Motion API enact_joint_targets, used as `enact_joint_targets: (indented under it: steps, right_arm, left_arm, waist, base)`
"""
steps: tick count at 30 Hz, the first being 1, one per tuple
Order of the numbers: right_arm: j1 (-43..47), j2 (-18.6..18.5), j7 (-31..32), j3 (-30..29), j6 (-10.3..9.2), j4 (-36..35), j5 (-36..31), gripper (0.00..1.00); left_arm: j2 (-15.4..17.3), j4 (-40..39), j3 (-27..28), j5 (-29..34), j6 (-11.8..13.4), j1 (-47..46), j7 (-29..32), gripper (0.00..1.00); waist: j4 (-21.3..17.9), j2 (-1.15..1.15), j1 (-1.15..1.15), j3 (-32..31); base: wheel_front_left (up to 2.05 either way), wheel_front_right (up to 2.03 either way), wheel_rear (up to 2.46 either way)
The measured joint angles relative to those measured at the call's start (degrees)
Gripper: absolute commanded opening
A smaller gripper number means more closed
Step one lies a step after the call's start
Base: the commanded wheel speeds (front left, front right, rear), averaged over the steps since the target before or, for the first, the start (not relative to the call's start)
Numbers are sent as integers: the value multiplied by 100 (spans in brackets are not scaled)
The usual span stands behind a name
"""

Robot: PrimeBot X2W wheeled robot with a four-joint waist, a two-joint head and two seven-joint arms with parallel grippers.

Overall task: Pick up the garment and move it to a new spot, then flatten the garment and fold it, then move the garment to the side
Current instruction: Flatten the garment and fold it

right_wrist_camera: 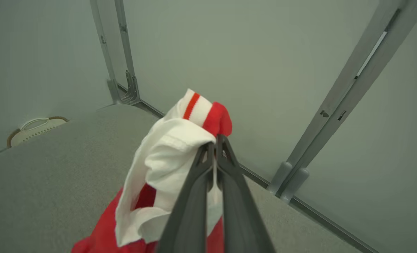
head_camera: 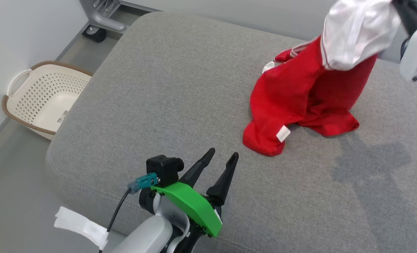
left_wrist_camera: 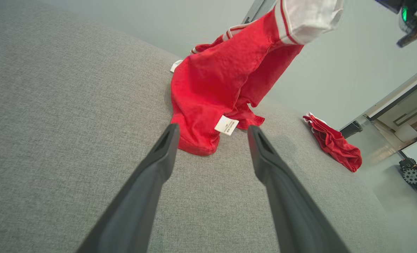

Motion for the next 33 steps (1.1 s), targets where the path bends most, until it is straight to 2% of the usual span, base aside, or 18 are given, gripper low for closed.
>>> enact_joint_targets:
  steps: [3,5,14,21,25,33]
  right_arm:
    - [608,-20,19,98,-80,140,25,0]
    - [874,-52,9,63,-199,192,49,0]
    - [1279,-79,-404,-434,-452,234,247,0]
    - [1640,213,-745,-558,-502,227,337,0]
    - [1855,514,-1020,-520,-508,199,378,0]
    - [2085,828,-1490,-412,-509,133,316,0]
  left_arm:
    - [35,-2,49,-1,1,101,-3,100]
    - [62,-3,33,0,1,141,-2,100]
    - [69,56,-220,80,-92,62,65,100]
    - [2,400,-415,445,-238,-430,91,100]
    - [-25,684,-466,600,-311,-634,26,100]
    - [-42,1313,-431,614,-328,-728,-7,100]
  waist:
    - [-77,0,0,-12]
    - [-160,0,0,-6]
    - [-672,0,0,99]
    - [-1051,0,0,261]
    - [-1297,0,0,397]
    - [-1717,0,0,764]
  base:
    - [0,0,0]
    - [0,0,0]
    - [0,0,0]
    - [0,0,0]
    - [0,0,0]
    - [0,0,0]
